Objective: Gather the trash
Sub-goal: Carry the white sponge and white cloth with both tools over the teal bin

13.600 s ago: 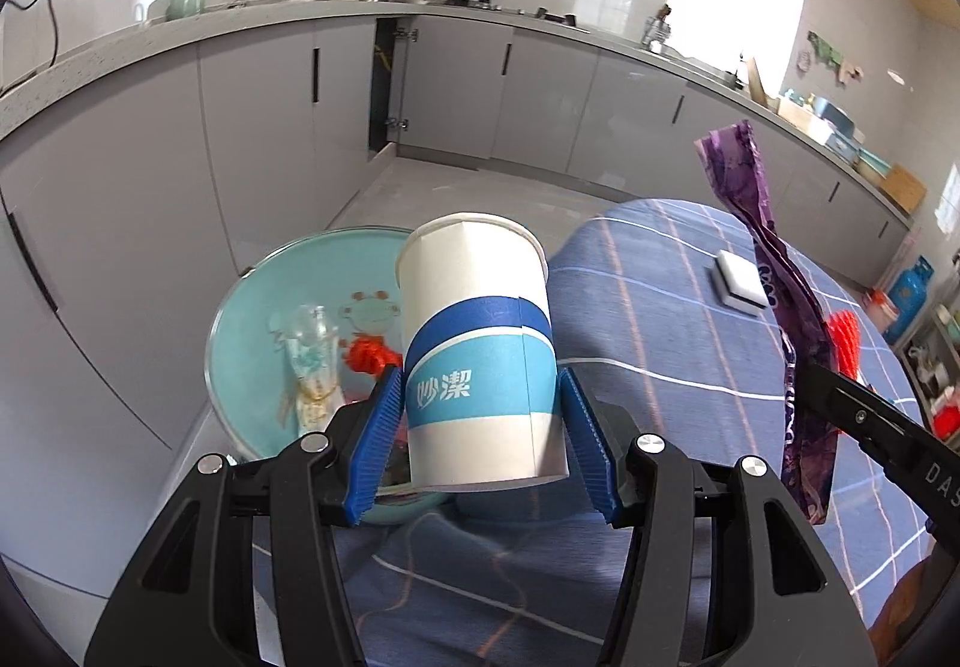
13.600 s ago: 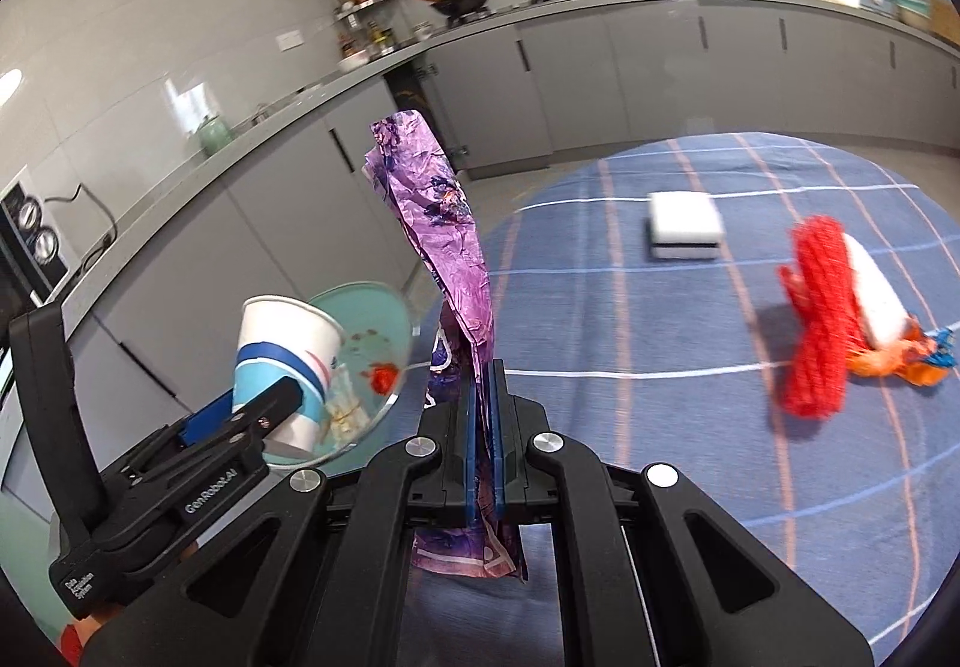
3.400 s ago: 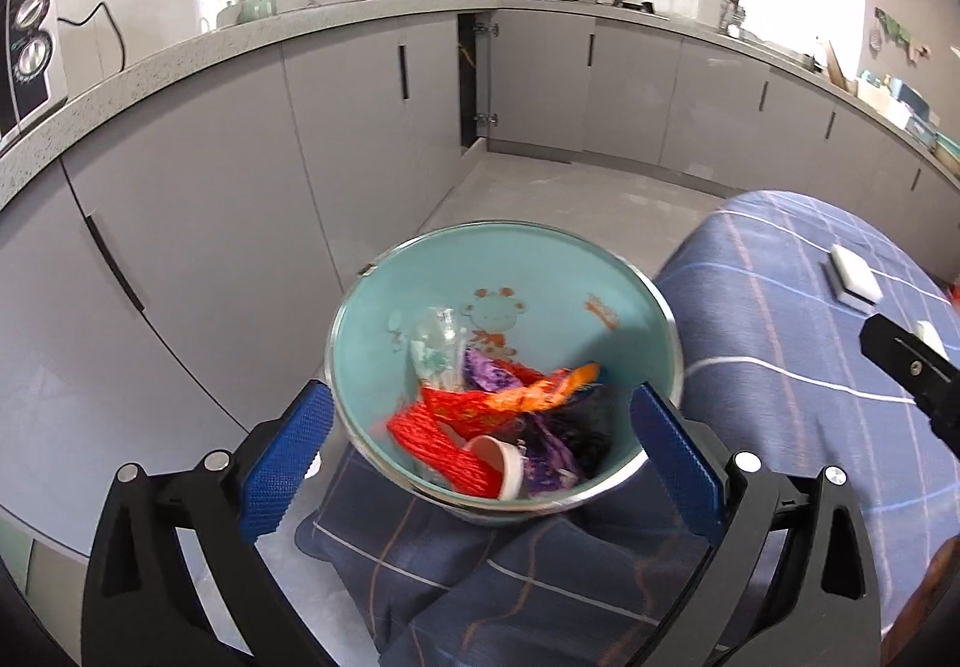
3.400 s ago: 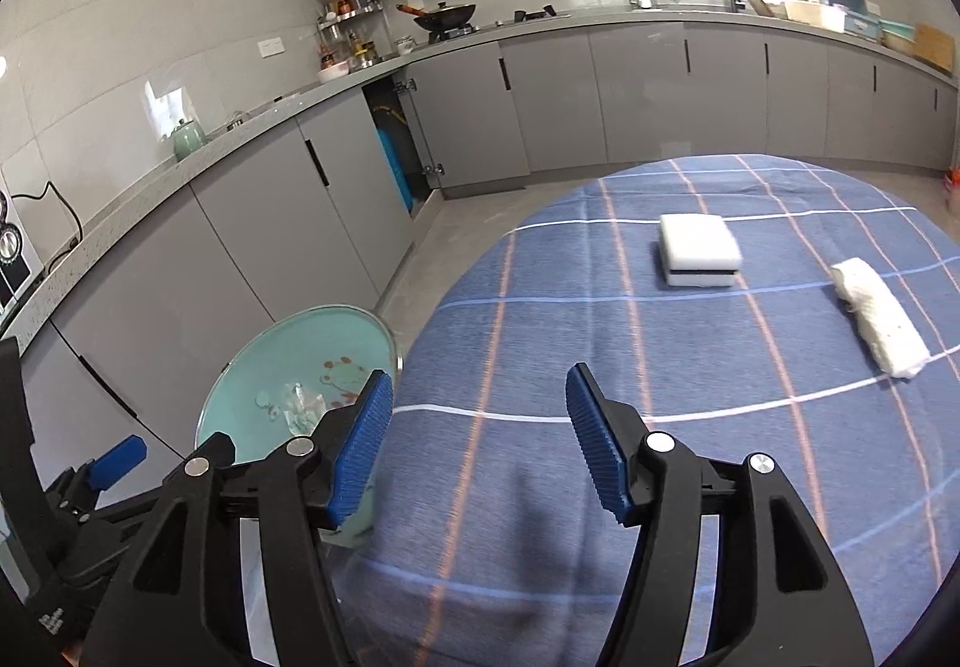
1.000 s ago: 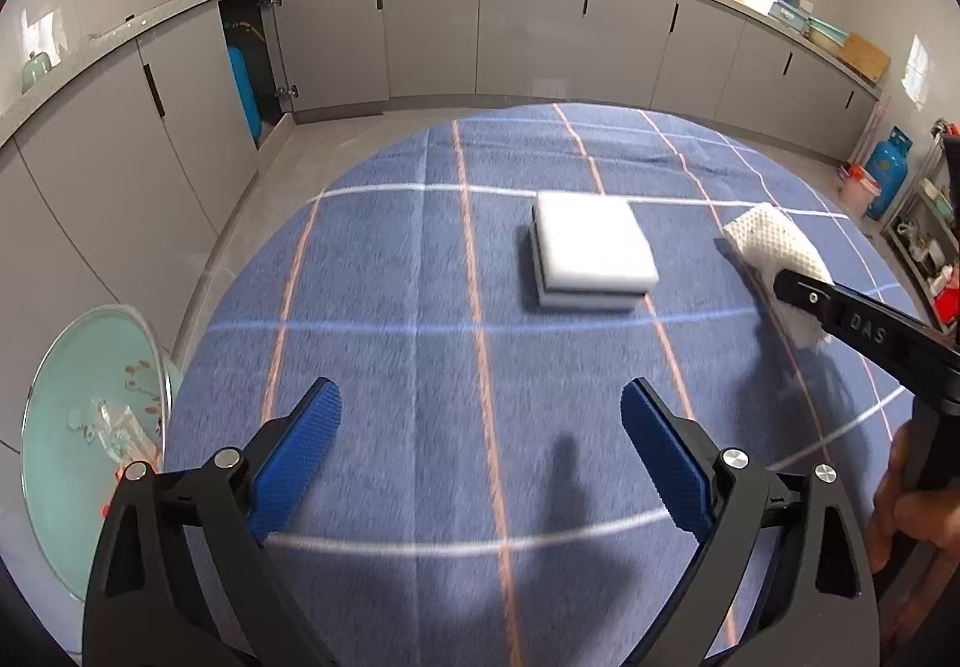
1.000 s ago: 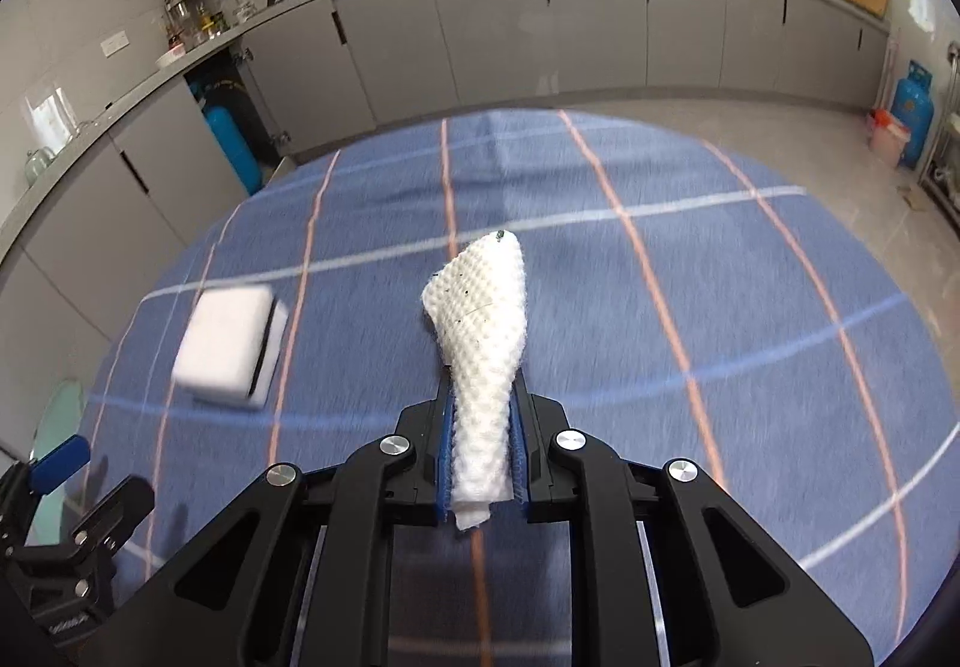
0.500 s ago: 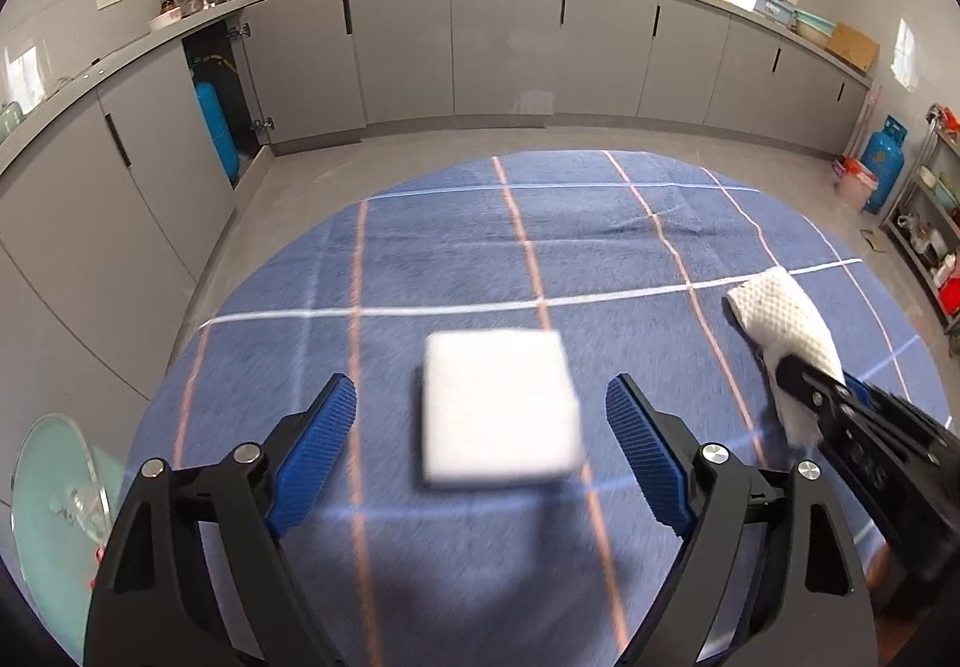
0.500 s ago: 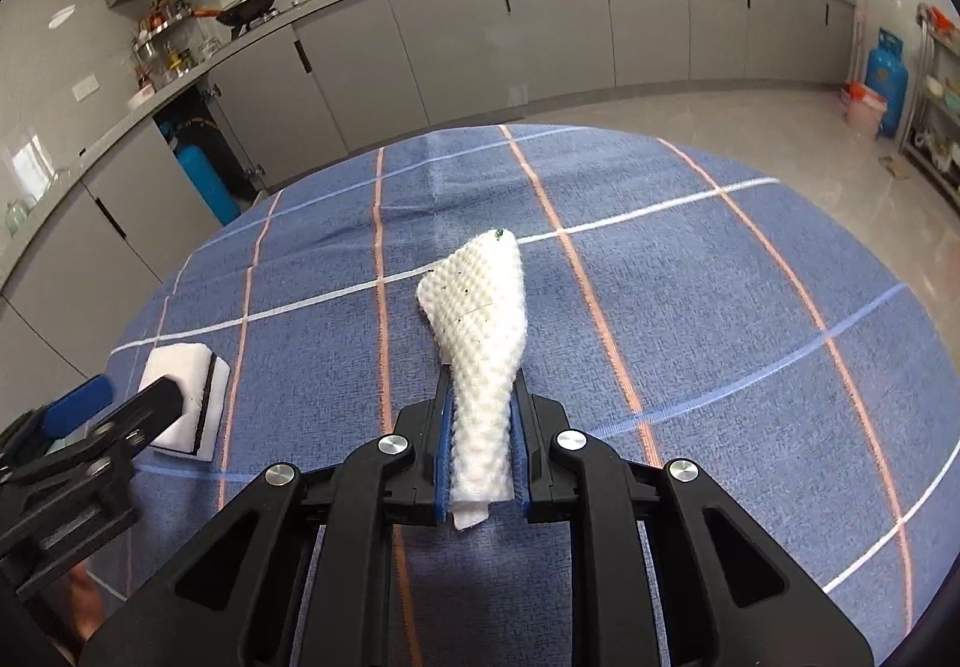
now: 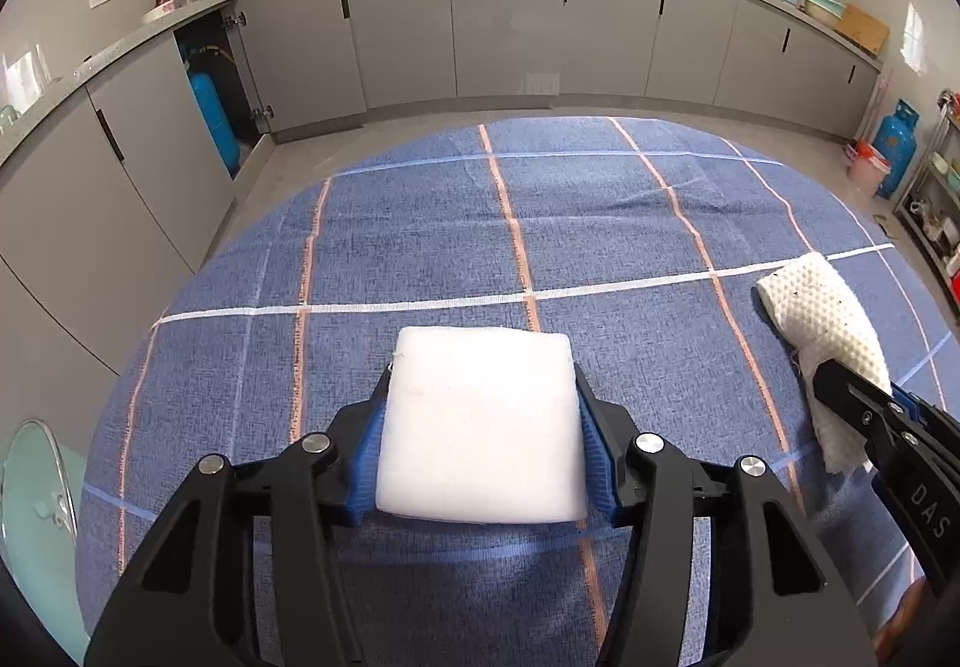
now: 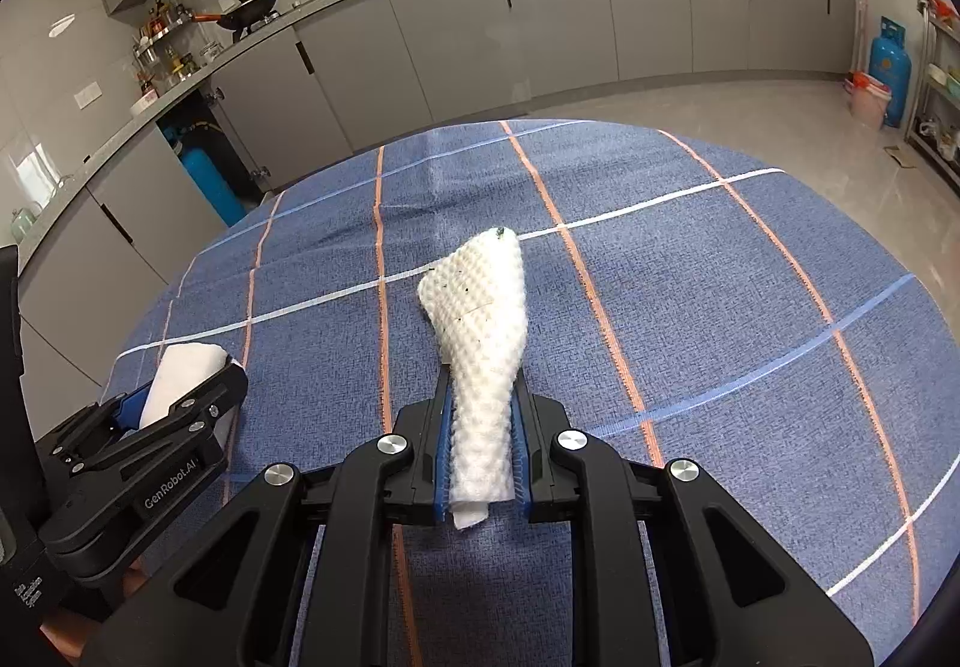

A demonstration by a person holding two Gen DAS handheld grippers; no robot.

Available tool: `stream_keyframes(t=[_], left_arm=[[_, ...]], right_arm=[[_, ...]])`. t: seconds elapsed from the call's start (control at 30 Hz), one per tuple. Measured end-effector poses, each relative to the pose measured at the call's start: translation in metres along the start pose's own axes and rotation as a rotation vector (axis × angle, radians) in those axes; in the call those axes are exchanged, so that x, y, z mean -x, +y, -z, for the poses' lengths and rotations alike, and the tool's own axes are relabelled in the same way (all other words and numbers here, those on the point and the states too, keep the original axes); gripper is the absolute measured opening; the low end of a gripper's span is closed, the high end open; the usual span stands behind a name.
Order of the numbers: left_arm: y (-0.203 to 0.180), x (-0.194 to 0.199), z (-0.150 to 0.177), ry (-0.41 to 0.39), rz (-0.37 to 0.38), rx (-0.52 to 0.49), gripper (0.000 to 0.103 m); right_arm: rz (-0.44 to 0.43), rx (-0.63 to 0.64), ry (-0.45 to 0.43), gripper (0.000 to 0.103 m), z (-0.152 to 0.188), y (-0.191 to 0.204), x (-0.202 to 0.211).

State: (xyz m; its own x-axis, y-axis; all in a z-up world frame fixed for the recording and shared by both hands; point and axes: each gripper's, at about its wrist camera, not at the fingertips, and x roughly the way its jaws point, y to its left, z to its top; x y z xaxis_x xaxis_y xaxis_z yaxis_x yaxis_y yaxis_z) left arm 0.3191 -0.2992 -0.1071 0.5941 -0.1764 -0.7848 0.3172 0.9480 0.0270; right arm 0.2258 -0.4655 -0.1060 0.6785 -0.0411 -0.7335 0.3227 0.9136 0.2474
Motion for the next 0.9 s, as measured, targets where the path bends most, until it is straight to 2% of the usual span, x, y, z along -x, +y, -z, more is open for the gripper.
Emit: stream_keyframes(t=[0.17, 0.53, 0.8, 0.9], left_arm=[[0.0, 0.006, 0.003, -0.003, 0.0, 0.002, 0.052], [0.018, 0.049, 0.025, -0.04, 0.007, 0.023, 0.052], [0.049, 0.088, 0.052, -0.076, -0.008, 0.033, 0.052], [0.058, 0.099, 0.06, -0.092, -0.013, 0.029, 0.052]], right_arm=[[-0.005, -0.004, -0.008, 0.017, 0.001, 0.0, 0.002], [-0.015, 0.017, -0.075, 0.017, 0.01, 0.007, 0.018], [0.033, 0.027, -0.051, 0.017, 0.029, 0.018, 0.03], [0.021, 0.019, -0.053, 0.017, 0.038, 0.023, 0.043]])
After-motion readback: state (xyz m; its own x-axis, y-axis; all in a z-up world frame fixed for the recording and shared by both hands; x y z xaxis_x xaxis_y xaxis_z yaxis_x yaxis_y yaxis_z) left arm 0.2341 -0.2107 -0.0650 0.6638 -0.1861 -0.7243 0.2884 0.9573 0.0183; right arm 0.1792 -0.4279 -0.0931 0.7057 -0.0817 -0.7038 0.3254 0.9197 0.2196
